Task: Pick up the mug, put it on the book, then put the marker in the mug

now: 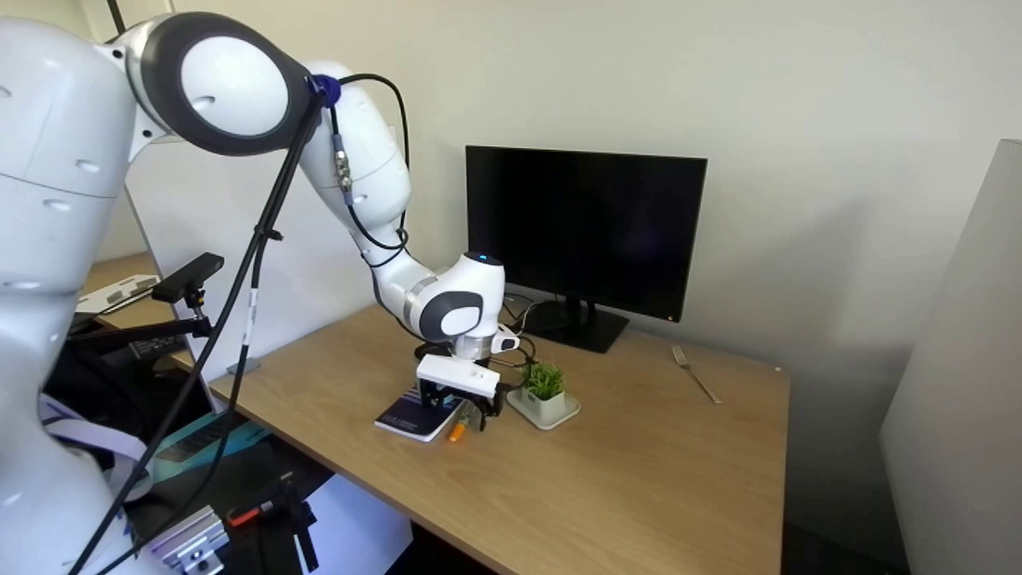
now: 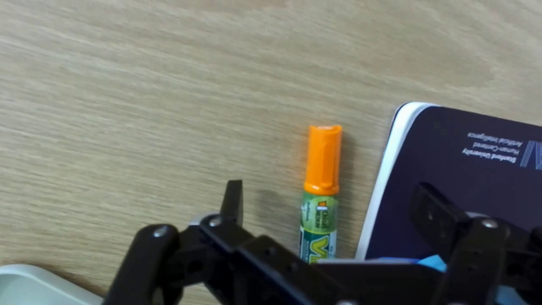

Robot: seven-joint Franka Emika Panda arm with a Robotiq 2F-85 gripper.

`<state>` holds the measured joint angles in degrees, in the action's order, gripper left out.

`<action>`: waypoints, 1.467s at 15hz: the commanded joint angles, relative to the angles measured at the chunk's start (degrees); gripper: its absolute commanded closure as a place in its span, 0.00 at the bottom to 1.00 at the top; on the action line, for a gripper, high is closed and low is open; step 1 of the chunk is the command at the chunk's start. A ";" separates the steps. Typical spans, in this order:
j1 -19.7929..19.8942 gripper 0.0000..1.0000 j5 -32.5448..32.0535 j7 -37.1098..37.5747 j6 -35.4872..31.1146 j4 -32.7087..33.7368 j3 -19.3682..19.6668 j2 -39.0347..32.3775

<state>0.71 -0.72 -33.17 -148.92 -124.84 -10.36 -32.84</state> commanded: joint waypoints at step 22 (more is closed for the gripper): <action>2.39 0.95 -2.46 -0.10 -0.96 -1.29 -0.81 1.17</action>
<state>1.71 -2.81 -33.17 -149.10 -124.94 -10.36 -33.23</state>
